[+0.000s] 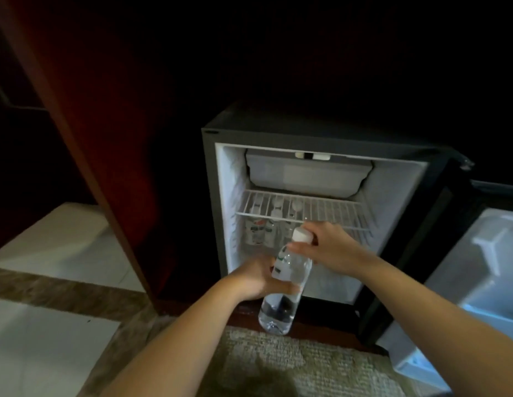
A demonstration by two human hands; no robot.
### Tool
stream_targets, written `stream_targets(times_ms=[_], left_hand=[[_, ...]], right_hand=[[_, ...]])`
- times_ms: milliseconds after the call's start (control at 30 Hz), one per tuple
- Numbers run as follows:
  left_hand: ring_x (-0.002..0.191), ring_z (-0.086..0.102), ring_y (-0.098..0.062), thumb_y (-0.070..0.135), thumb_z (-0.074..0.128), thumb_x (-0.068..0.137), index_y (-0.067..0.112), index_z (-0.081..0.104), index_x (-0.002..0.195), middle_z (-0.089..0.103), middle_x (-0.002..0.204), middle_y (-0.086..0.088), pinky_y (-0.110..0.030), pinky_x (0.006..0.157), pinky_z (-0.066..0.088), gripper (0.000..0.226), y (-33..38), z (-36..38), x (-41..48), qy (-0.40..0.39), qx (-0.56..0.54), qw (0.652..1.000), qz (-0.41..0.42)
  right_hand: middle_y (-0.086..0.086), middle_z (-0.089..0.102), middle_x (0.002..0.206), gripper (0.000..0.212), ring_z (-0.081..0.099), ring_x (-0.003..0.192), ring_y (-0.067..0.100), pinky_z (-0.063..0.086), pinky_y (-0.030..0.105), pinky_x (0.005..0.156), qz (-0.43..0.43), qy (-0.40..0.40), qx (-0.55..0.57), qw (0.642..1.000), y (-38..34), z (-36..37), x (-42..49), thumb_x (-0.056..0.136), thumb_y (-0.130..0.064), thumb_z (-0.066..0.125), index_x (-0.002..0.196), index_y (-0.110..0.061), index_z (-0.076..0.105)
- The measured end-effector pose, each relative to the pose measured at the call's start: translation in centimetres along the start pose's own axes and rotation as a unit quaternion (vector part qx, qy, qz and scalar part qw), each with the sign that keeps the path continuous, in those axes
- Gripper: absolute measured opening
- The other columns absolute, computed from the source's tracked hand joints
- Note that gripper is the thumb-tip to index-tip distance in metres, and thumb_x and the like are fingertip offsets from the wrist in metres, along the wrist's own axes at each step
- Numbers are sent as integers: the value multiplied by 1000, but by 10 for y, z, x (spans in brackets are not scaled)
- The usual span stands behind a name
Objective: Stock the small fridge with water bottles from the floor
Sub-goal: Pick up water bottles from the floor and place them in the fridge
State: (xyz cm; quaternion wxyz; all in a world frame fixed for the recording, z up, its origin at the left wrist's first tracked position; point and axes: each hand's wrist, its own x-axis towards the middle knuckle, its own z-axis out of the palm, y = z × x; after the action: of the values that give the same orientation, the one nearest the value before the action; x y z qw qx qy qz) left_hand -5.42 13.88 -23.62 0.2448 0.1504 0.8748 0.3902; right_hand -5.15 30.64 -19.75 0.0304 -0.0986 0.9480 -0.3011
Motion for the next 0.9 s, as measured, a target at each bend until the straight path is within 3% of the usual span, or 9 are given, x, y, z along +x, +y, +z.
stream_targets(times_ms=[133,267,400,500,633,733,900], left_hand=[[118,51,-11,39,73,78,19,47,134,53,122,8,-20,87,41,65,-11,6,24,-27,-8,999,-23],[112,58,-12,36,76,74,18,56,126,61,126,3,-28,95,48,59,-26,6,56,-35,-22,998,-42],[113,55,-10,39,77,73,16,50,130,58,126,6,-25,94,44,67,-39,17,81,-20,-27,998,-51],[118,55,-24,48,74,72,12,41,138,57,130,-9,-33,100,46,81,-47,29,98,11,14,997,-70],[123,52,-26,36,61,88,15,36,144,50,138,-12,-30,96,44,65,-47,33,116,8,-25,994,-108],[124,52,-24,30,57,91,16,43,140,49,140,-9,-28,99,42,52,-52,35,131,13,-78,989,-128],[114,59,-34,32,41,96,9,59,120,58,127,-21,-47,101,47,37,-70,47,160,38,-200,964,-173]], right_hand=[[8,62,108,45,62,97,26,52,44,87,40,-21,-45,998,17,14,17,86,-52,54,112,-15,53],[13,57,116,44,60,97,26,53,41,82,76,-36,10,996,33,26,36,90,-44,53,119,-13,46],[14,58,115,39,60,98,28,51,37,77,103,-26,4,994,45,43,53,90,-41,54,116,-14,43],[11,59,114,35,59,101,26,49,35,80,123,-6,-27,992,50,53,63,91,-39,55,114,-15,43],[12,59,119,39,58,108,30,47,36,83,154,14,-34,987,64,60,75,90,-37,57,118,-13,44],[14,60,119,41,58,110,33,47,36,85,170,36,-27,984,75,68,82,88,-34,60,118,-11,46],[15,63,114,45,61,105,34,51,39,85,176,35,-12,984,93,82,91,86,-36,63,121,-12,45]])
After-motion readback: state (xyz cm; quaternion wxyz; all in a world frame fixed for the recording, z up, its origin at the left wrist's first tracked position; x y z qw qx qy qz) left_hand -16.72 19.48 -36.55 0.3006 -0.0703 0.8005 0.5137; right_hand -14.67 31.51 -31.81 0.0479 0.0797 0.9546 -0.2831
